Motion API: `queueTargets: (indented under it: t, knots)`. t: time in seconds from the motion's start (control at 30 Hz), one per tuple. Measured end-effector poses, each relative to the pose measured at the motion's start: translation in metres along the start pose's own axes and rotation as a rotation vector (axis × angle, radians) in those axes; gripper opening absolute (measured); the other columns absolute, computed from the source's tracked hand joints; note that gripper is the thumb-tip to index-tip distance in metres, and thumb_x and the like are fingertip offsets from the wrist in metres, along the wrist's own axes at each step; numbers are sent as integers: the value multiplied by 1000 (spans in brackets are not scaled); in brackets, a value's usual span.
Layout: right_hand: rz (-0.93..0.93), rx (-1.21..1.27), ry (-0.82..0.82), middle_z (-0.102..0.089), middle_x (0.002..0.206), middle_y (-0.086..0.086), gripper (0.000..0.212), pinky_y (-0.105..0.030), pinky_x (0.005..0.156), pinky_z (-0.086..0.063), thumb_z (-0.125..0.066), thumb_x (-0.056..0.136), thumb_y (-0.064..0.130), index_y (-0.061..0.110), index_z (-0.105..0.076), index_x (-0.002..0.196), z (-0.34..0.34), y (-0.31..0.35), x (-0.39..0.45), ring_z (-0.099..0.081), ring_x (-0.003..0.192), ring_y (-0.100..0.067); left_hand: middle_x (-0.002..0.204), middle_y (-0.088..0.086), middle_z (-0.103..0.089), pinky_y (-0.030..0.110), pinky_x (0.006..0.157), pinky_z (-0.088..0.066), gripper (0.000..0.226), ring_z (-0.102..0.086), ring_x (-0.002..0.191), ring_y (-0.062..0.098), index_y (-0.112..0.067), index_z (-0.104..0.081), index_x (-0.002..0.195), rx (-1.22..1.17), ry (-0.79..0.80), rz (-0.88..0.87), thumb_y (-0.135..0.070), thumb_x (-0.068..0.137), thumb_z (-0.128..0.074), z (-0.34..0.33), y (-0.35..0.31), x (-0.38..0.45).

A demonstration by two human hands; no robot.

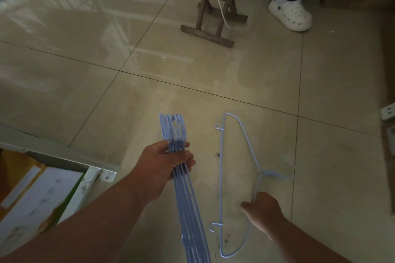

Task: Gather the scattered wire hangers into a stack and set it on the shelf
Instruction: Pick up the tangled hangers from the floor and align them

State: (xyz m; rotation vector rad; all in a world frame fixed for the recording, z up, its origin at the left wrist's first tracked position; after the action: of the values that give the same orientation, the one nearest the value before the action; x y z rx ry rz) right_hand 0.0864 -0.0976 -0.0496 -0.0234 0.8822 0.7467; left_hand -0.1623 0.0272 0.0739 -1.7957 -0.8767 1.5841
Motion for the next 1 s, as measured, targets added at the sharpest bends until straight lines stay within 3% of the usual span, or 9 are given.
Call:
queueTargets:
  t: [0.1,0.17,0.3,0.4,0.53,0.63,0.73,0.87,1.0]
  knots:
    - [11,337,121,-59,56,-14,18,-31,53,-48,-67,84,12,10,-62,67,10,3,-8,-58,47,-22,96,29,-77,49,81,-64,20,-77,86,39,0,-73,107,9,8,36,4,88,-74,-1,5,2]
    - [81,502,187,-71,78,-29,15,-32,52,-56,-65,89,-1,9,-76,92,20,13,-17,-65,53,-20,99,29,-77,50,82,-64,21,-78,91,40,-4,-75,108,9,7,47,2,88,-75,-5,8,5]
    - [228,602,353,-75,116,-10,47,-27,52,-55,-58,89,-11,17,-70,124,39,52,-35,-70,63,-20,100,28,-74,54,87,-59,26,-74,91,35,-17,-79,104,48,25,27,-1,84,-79,-21,12,13]
    - [283,608,385,-77,114,-2,50,-23,49,-48,-56,88,-9,27,-73,119,44,76,-45,-69,65,-19,96,21,-75,50,84,-58,33,-71,87,27,-25,-79,103,129,80,-3,-3,79,-85,-31,16,20]
    - [347,643,417,-75,87,5,64,-17,53,-43,-54,89,-14,44,-82,85,44,92,-45,-63,69,-15,92,7,-73,36,79,-57,58,-68,83,17,-29,-71,126,136,172,-20,4,79,-82,-44,17,27]
    - [384,586,401,-73,87,15,48,-16,70,-46,-61,92,-8,31,-80,112,50,89,-38,-59,65,4,95,15,-78,42,82,-58,48,-69,86,22,-35,-81,103,140,186,-80,6,79,-81,-50,12,29]
    - [402,526,415,-77,101,14,29,-6,73,-46,-68,98,9,17,-76,124,61,86,-44,-61,71,18,109,29,-76,44,85,-59,36,-71,92,31,-24,-81,100,153,177,-80,4,79,-82,-60,4,23]
    - [320,626,468,-72,94,-2,20,-28,80,-48,-64,100,10,12,-76,115,79,79,-75,-61,85,-10,108,27,-77,33,81,-60,32,-76,95,32,-8,-76,113,208,214,-28,-4,81,-82,-83,-18,-6]
    - [217,808,538,-78,118,-9,23,-57,113,-44,-70,97,21,16,-75,120,117,72,-135,-70,114,-32,111,30,-75,35,82,-63,32,-77,101,37,-1,-73,114,163,266,61,1,83,-78,-106,-60,-59]
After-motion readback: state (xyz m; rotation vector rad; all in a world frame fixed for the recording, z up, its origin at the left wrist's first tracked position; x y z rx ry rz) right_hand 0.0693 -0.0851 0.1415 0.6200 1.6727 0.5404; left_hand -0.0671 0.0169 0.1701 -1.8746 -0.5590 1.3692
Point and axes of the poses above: each hand's wrist, its own x-axis towards the middle knuckle, its own z-axis out of the back of the hand, y = z × x, the point moved 1 cm from there along x, towards the middle knuckle
